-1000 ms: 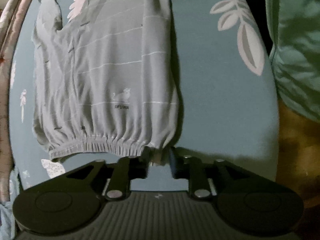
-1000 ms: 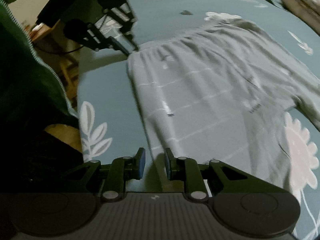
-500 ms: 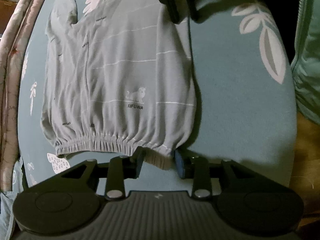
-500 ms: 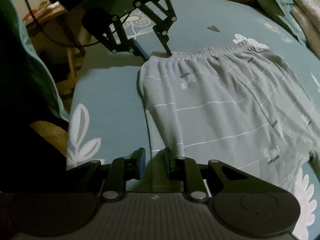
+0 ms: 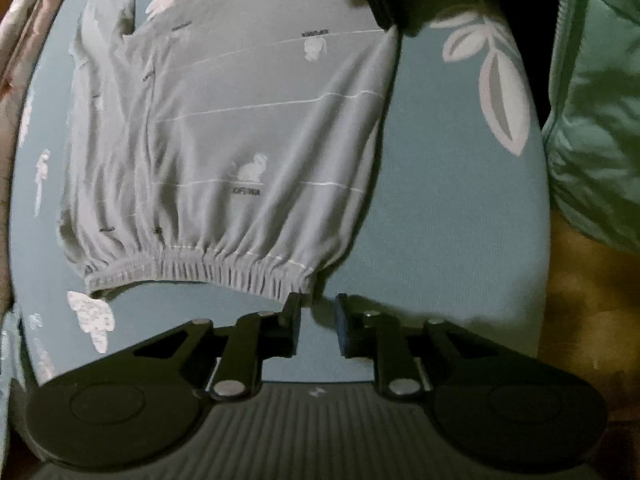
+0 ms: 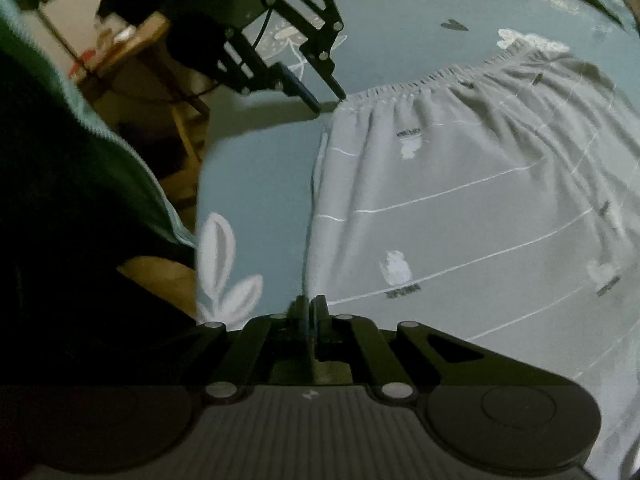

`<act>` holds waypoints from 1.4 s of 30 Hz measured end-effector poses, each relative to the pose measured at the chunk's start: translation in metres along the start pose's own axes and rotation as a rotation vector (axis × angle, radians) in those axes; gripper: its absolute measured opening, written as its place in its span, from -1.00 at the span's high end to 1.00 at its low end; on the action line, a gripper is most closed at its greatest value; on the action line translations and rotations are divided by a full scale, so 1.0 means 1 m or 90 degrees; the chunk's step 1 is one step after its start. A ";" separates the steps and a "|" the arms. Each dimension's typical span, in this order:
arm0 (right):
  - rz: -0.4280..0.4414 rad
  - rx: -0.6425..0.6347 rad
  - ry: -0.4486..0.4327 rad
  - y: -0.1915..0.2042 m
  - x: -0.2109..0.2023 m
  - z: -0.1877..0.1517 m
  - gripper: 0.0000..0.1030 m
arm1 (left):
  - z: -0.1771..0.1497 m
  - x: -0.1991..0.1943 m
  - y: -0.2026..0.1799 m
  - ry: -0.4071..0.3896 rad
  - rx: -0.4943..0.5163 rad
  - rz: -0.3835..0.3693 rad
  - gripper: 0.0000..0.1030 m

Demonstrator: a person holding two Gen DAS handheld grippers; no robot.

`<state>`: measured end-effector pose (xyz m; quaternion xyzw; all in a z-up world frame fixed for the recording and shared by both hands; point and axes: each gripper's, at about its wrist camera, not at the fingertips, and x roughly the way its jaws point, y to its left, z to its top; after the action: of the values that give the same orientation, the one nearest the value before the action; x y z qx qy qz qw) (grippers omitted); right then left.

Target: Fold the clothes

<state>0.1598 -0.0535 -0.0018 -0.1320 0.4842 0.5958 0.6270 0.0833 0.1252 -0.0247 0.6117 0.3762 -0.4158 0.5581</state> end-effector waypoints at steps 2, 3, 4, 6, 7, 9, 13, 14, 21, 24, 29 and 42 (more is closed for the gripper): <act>-0.008 0.009 -0.017 0.000 -0.008 0.002 0.70 | -0.007 -0.018 0.003 -0.006 -0.022 0.004 0.57; -0.014 0.013 -0.028 0.001 -0.015 0.001 0.70 | -0.007 -0.027 0.006 -0.016 -0.039 0.012 0.57; -0.022 0.018 -0.041 0.002 -0.022 0.001 0.70 | -0.001 -0.025 0.014 -0.035 -0.060 0.022 0.57; -0.045 0.044 -0.071 -0.001 -0.039 -0.003 0.67 | 0.014 -0.011 0.033 -0.078 -0.102 0.042 0.33; -0.062 0.063 -0.082 -0.004 -0.046 -0.006 0.61 | 0.023 -0.009 0.038 -0.103 -0.123 0.047 0.21; -0.106 0.106 -0.093 -0.013 -0.054 -0.013 0.57 | 0.041 -0.009 0.045 -0.154 -0.166 0.050 0.11; -0.172 0.195 -0.084 -0.031 -0.060 -0.035 0.57 | 0.059 0.043 0.058 -0.175 -0.213 0.002 0.11; -0.175 0.205 -0.080 -0.031 -0.062 -0.040 0.57 | 0.060 0.053 0.057 -0.156 -0.217 -0.006 0.11; -0.214 0.249 -0.072 -0.029 -0.068 -0.074 0.40 | 0.034 0.044 0.047 -0.076 -0.308 -0.044 0.09; -0.226 0.280 -0.083 -0.032 -0.074 -0.084 0.40 | 0.037 0.043 0.048 -0.034 -0.271 -0.032 0.04; -0.283 0.310 -0.110 -0.034 -0.093 -0.095 0.25 | 0.063 0.039 0.074 -0.070 -0.268 0.023 0.04; -0.498 0.571 -0.151 -0.028 -0.166 -0.218 0.10 | 0.226 0.036 0.107 -0.210 -0.396 -0.009 0.02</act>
<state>0.1157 -0.3253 0.0050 0.0440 0.5307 0.0696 0.8436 0.1755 -0.1098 -0.0257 0.3346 0.3939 -0.3783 0.7680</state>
